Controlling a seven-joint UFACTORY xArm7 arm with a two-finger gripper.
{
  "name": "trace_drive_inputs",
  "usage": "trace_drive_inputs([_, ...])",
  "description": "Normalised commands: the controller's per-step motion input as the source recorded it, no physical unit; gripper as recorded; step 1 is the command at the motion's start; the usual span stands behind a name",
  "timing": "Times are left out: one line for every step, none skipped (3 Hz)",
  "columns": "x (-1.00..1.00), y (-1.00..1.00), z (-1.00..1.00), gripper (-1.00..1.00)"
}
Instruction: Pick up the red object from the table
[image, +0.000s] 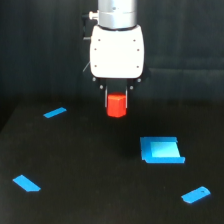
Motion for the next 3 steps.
trace_drive_inputs([-0.02, -0.04, 0.08, -0.83])
trace_drive_inputs([0.07, -0.04, -0.06, -0.88])
trace_drive_inputs([-0.01, -0.06, 0.07, -0.90])
